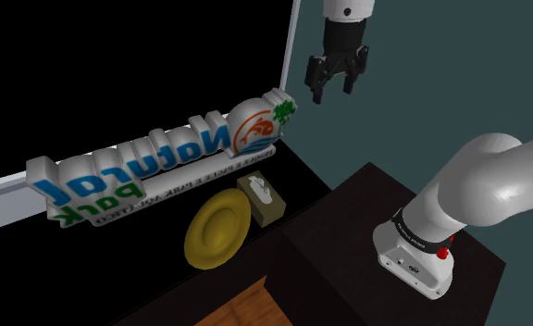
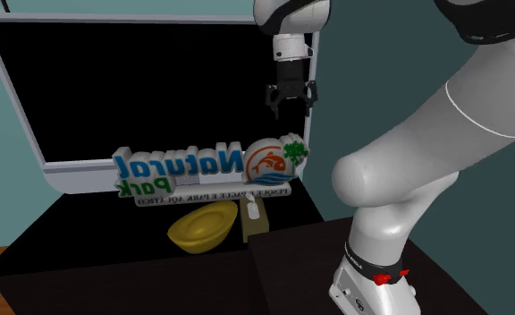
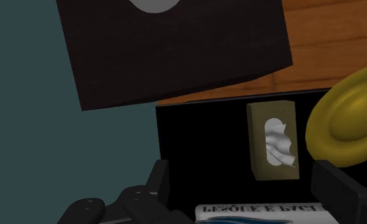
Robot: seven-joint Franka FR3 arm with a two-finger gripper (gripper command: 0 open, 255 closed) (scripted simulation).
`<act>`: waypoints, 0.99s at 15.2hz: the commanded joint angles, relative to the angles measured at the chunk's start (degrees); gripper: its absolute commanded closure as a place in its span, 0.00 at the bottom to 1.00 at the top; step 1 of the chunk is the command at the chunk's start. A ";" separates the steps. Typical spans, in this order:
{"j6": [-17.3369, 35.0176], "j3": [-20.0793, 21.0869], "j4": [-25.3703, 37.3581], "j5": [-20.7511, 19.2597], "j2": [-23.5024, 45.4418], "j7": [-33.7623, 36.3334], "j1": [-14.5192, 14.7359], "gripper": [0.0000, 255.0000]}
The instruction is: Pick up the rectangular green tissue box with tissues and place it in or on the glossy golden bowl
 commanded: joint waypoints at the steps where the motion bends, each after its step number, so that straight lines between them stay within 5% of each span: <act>1: 2.04 2.30 -0.18 -0.14 3.26 2.88 0.15 0.00; 15: 13.56 13.23 6.91 -9.35 35.51 25.25 1.02 0.00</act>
